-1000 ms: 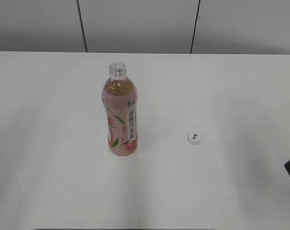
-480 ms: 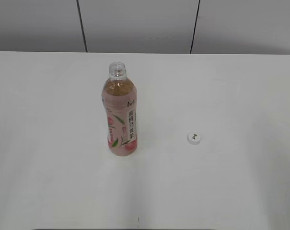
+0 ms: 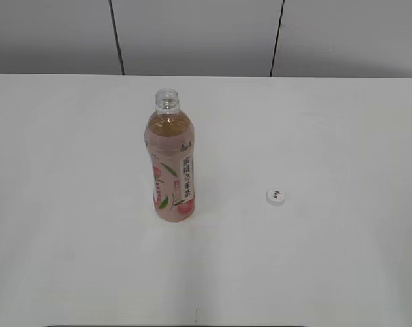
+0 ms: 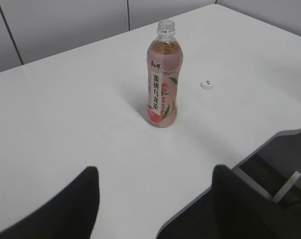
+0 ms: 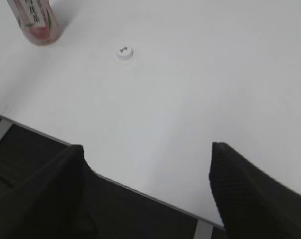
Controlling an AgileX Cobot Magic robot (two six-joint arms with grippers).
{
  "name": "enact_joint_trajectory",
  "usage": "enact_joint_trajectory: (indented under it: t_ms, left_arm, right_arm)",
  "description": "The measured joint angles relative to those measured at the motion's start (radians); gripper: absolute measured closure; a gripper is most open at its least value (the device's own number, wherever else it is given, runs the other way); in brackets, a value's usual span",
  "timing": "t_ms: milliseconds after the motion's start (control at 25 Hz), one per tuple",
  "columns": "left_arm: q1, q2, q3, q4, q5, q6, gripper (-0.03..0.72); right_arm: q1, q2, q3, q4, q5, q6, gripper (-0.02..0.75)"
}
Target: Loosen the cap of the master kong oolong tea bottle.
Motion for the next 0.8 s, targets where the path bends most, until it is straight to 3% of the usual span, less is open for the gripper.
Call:
enact_joint_trajectory:
  t_ms: [160, 800]
  left_arm:
    - [0.000, 0.000, 0.000, 0.001, 0.000, 0.010, 0.254]
    - [-0.001, 0.000, 0.000, 0.001, -0.001, 0.038, 0.256]
  right_arm:
    - [0.000, -0.095, 0.004, -0.028, 0.001, 0.053, 0.146]
    - [0.000, -0.097, 0.004, -0.034, 0.001, 0.060, 0.149]
